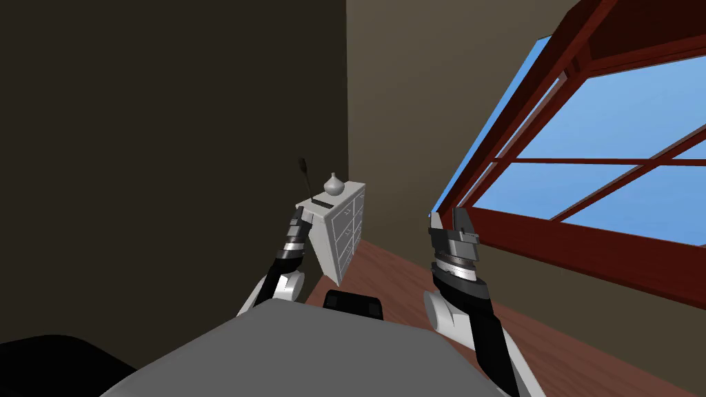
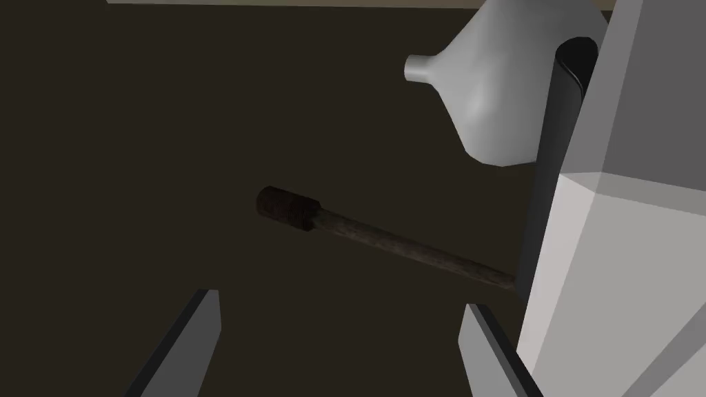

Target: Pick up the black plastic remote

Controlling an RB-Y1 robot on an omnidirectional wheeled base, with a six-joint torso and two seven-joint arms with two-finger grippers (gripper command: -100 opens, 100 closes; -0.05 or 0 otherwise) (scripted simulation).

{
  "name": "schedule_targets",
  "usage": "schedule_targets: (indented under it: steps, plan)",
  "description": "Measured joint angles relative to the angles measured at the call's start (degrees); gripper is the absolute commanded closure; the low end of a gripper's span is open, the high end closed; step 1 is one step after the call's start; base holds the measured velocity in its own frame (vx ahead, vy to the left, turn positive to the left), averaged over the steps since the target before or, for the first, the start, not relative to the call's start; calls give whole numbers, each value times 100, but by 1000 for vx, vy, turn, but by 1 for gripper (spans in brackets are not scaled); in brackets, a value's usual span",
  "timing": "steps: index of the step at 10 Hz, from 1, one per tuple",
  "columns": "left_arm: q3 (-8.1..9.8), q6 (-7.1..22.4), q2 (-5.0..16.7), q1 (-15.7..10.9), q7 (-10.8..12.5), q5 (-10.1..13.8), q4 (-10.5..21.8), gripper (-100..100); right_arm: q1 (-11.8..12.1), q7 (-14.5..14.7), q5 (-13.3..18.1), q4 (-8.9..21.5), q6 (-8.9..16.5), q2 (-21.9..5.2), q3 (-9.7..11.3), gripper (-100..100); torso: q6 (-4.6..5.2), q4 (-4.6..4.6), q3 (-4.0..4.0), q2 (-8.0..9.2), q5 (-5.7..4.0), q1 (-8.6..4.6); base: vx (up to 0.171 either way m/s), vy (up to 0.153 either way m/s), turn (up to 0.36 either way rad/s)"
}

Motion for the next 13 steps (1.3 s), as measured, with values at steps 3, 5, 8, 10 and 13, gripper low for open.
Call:
schedule_targets:
  steps: [3,5,8,10,13]
  plan:
    - [102,183,409,-194,96,180,-149,-100,-1,0,0,0,0,1,1,0,2,3,7,12,-8,-32,-31,-99,-84]
    - [202,447,770,-400,205,418,-283,-100,-1,0,0,0,0,2,2,0,3,2,5,9,-14,-62,-20,-179,-130]
    - [295,832,1209,-642,328,765,-400,-100,0,0,0,0,0,1,1,0,2,0,0,-1,-12,-50,6,-152,-107]
    - [376,1111,1503,-799,429,1035,-443,-100,0,0,0,-1,0,1,1,0,-1,-1,-1,-2,-15,-59,12,-149,-75]
    - [479,1566,1915,-991,533,1439,-536,-100,0,0,0,0,0,1,1,0,1,0,1,2,-10,-42,5,-103,-73]
